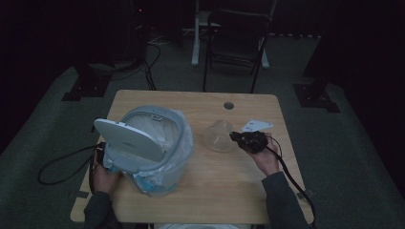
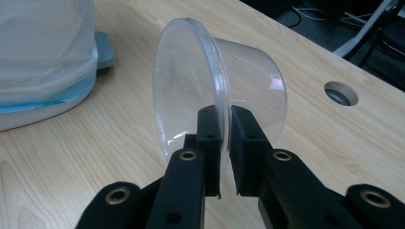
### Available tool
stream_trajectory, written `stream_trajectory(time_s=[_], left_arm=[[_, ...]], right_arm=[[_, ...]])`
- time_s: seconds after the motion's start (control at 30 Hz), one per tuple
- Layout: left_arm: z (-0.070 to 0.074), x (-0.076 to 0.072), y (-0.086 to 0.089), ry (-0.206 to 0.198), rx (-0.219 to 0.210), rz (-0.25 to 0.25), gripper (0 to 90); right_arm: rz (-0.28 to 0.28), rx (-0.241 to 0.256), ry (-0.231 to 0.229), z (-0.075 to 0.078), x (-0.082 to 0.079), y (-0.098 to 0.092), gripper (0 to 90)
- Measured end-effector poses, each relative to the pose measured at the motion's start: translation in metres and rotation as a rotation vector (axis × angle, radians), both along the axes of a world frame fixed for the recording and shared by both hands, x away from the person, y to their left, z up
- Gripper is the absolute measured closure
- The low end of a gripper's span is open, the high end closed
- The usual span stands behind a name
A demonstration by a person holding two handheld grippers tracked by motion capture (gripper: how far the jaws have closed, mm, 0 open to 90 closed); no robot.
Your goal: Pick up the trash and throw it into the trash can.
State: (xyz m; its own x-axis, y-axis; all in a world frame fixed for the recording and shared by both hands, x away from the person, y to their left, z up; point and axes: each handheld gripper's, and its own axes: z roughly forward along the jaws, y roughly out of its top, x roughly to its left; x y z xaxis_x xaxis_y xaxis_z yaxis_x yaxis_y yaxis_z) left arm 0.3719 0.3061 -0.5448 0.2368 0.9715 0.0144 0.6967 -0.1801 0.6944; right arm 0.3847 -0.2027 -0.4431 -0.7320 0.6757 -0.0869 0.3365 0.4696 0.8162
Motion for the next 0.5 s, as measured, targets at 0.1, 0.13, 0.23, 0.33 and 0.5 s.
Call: stream_trajectory(time_s=[0.1,0.13,0.23,0.33,0.5], left_arm=[[0.000,0.000,0.000,0.000,0.000,0.000,6.9],[0.000,0.000,0.000,0.000,0.000,0.000,6.9],[0.000,0.000,0.000,0.000,0.000,0.000,6.9],[0.000,0.000,0.000,0.000,0.001,0.001,6.9],[0.000,0.000,0.000,0.000,0.000,0.000,6.9]], right_arm=[[-0.003,0.000,-0.002,0.002,0.001,0.000,83.1],[-0.005,0.000,-0.002,0.003,0.002,-0.001,83.1],[-0.008,0.005,-0.002,0.004,0.003,-0.001,83.1],[-0.007,0.004,-0.004,0.006,0.004,-0.001,83.1],[0.000,-0.002,-0.024,0.017,0.006,0.003,83.1]])
